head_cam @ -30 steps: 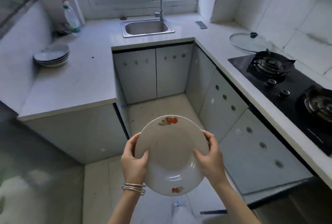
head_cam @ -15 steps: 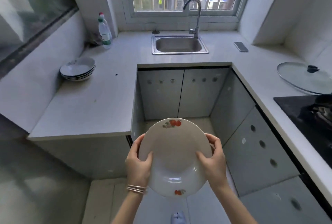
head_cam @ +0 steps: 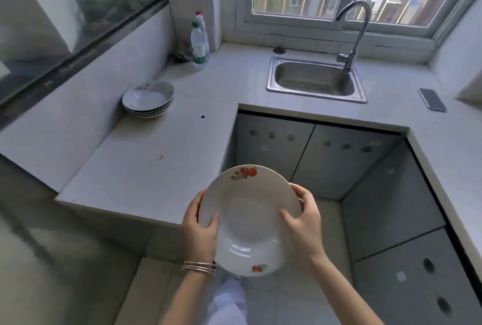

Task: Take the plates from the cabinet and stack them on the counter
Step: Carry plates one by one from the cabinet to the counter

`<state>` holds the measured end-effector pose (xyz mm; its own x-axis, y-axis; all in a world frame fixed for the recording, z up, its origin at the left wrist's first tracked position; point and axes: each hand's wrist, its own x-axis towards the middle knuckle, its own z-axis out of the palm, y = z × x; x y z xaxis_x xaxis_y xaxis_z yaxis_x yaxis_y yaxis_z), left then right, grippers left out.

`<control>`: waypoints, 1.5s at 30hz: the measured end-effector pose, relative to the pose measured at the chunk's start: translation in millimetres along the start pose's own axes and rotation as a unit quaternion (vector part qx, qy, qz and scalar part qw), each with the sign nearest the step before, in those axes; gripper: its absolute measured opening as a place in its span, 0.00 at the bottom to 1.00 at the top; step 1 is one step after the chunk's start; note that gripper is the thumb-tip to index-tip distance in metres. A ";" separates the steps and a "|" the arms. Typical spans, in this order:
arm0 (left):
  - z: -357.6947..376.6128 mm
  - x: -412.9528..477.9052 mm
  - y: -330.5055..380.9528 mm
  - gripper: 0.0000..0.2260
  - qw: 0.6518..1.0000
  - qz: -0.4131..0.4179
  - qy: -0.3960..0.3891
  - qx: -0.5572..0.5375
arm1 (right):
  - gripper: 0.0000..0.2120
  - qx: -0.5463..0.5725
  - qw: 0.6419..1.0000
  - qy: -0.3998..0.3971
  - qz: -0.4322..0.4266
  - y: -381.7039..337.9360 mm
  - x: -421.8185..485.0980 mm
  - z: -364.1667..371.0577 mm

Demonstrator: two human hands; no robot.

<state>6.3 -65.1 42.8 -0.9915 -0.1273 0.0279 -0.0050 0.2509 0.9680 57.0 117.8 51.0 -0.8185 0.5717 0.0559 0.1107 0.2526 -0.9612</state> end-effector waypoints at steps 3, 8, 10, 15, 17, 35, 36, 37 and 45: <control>8.8 46.0 -0.8 0.25 1.000 0.016 0.019 0.019 | 0.25 0.003 1.000 -0.020 -0.007 -9.2 45.5 23.7; 23.8 123.1 20.9 0.25 0.998 0.047 0.034 0.026 | 0.25 -0.006 0.999 -0.023 -0.028 -32.0 119.9 56.9; 29.8 150.1 25.3 0.25 0.997 0.060 0.038 0.023 | 0.25 -0.014 0.999 -0.018 -0.040 -38.0 145.1 69.0; 43.1 197.8 27.1 0.25 0.996 0.063 0.065 0.021 | 0.26 -0.025 0.998 -0.027 -0.051 -43.8 192.1 94.0; 47.7 210.7 25.1 0.25 0.995 0.060 0.080 0.024 | 0.26 -0.033 0.997 -0.042 -0.056 -45.5 209.0 101.3; 155.7 302.4 49.0 0.26 0.961 -0.019 0.276 0.017 | 0.26 -0.075 0.957 -0.254 -0.119 -49.9 412.0 127.3; 159.6 304.2 50.2 0.26 0.956 -0.019 0.290 0.025 | 0.26 -0.077 0.953 -0.267 -0.122 -50.7 419.0 129.3; 162.1 306.2 50.9 0.26 0.952 -0.019 0.304 0.035 | 0.26 -0.079 0.948 -0.279 -0.127 -51.6 425.4 132.3; 152.1 335.6 41.5 0.24 0.928 -0.055 0.365 0.050 | 0.27 -0.084 0.921 -0.351 -0.147 -57.2 455.5 185.3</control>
<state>-346.5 48.6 54.3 -0.6314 -0.7650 0.1265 -0.1496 0.2803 0.9482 -426.6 219.1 81.4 -0.9833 -0.1715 0.0617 -0.1361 0.4658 -0.8743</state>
